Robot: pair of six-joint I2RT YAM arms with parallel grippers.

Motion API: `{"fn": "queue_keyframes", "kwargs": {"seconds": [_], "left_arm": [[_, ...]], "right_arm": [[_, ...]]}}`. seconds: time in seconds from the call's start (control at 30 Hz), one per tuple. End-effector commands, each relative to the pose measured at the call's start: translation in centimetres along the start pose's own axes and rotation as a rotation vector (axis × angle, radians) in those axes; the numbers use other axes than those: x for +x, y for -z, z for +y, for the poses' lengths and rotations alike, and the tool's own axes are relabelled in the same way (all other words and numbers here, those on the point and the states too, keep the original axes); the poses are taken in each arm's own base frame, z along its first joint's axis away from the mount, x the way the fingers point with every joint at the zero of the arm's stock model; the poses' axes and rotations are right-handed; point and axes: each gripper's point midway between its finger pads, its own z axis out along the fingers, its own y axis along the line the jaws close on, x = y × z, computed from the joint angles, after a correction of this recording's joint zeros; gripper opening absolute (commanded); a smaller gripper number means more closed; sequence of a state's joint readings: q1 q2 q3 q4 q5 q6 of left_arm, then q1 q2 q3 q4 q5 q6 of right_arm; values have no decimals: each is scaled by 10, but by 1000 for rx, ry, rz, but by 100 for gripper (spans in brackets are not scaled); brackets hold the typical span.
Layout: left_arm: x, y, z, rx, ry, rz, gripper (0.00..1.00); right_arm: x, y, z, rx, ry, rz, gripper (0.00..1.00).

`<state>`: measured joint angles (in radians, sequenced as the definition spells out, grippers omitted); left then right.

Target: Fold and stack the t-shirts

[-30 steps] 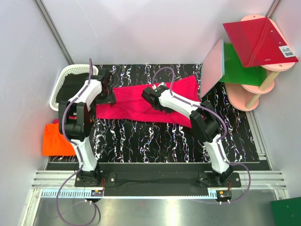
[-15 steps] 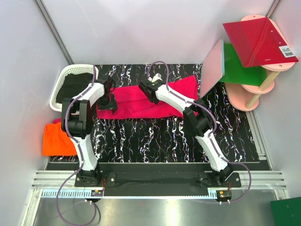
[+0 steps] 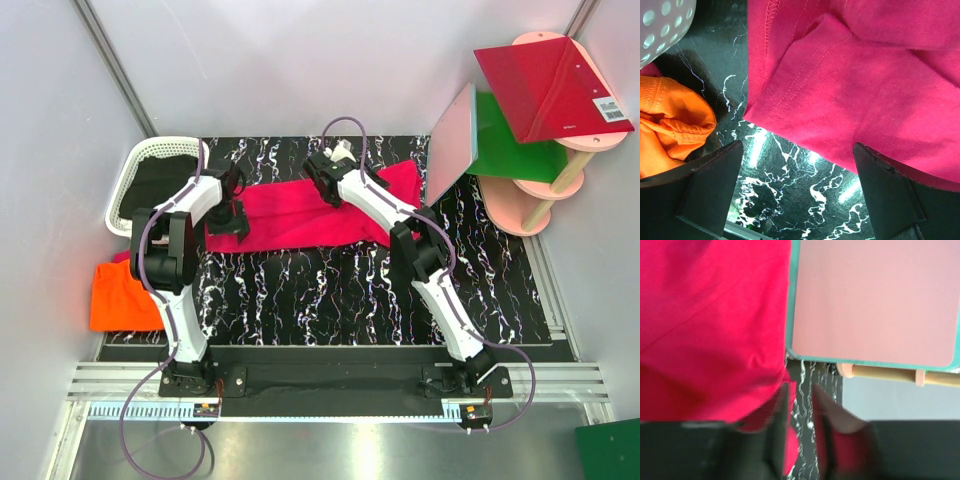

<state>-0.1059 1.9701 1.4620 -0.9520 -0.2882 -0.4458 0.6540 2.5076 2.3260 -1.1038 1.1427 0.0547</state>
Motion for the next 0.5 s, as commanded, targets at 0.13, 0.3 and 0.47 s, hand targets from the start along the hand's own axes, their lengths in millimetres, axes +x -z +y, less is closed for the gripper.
{"fn": "queue_keyframes", "kwargs": {"seconds": [0.13, 0.3, 0.47], "left_arm": [[-3, 11, 6, -19, 2, -14, 97], [-5, 30, 5, 22, -2, -51, 97], [0, 39, 1, 50, -12, -61, 97]], "right_arm": [[6, -33, -15, 106, -18, 42, 99], [4, -11, -49, 55, -121, 22, 100], [24, 2, -65, -27, -170, 40, 100]]}}
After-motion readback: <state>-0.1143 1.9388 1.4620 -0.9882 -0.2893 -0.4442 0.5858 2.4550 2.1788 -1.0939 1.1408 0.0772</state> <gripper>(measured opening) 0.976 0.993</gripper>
